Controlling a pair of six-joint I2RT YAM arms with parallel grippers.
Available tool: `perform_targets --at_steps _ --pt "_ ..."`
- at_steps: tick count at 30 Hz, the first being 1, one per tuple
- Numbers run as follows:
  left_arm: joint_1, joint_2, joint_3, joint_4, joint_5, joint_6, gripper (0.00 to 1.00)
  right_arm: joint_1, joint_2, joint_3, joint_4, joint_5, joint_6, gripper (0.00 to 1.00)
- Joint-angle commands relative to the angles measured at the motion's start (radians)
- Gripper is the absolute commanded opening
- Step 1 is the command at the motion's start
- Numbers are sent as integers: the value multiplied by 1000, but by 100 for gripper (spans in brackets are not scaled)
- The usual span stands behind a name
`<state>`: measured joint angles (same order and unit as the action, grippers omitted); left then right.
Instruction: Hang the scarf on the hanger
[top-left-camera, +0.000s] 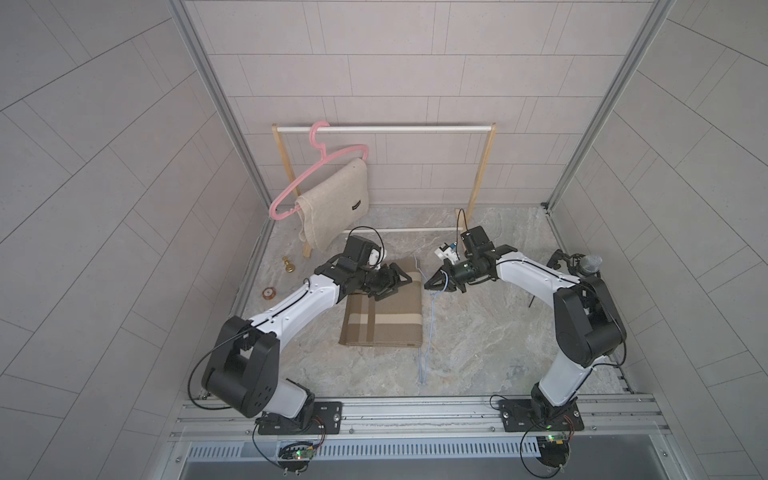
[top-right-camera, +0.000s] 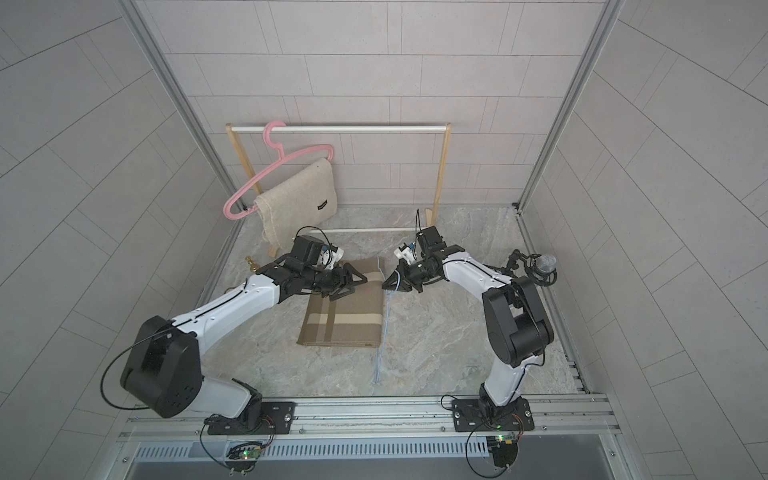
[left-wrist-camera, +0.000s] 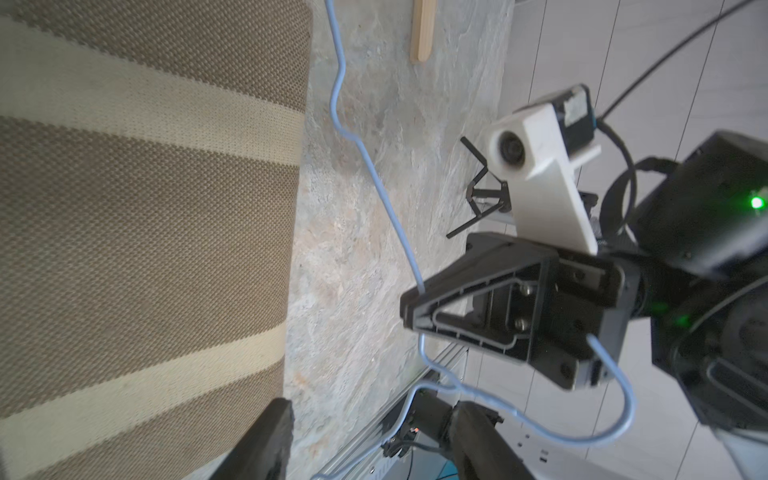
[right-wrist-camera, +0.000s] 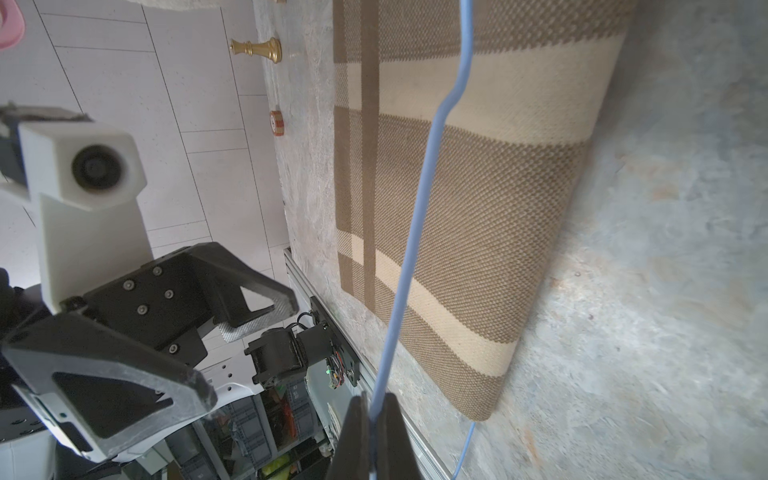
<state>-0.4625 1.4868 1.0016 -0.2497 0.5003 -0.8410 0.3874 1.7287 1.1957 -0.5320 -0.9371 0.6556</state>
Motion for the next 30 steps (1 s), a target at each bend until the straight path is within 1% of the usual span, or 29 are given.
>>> perform_targets --at_steps 1,4,9,18,20,24,26,27,28,30 --pt "-10 39 22 164 -52 -186 64 17 -43 -11 37 14 13 0" --pt "-11 86 32 234 -79 -244 64 27 -44 -16 50 15 23 0" --pt "-18 177 62 282 -74 -283 62 44 -44 -19 76 10 37 0" --pt "-44 269 66 369 -49 -357 47 60 -42 -22 119 6 59 0" --pt "-48 276 65 383 -54 -369 39 62 -38 -21 124 4 62 0" --pt "-48 286 60 420 -61 -402 17 62 -36 -19 117 18 62 0" --pt "-48 281 59 419 -68 -407 13 60 -41 -17 114 32 64 0" --pt "-48 277 56 417 -72 -409 14 57 -41 -17 113 40 64 1" --pt "-48 272 54 414 -78 -411 11 52 -43 -17 112 52 65 3" --pt "-48 265 44 415 -84 -413 1 37 -53 -15 105 75 62 8"
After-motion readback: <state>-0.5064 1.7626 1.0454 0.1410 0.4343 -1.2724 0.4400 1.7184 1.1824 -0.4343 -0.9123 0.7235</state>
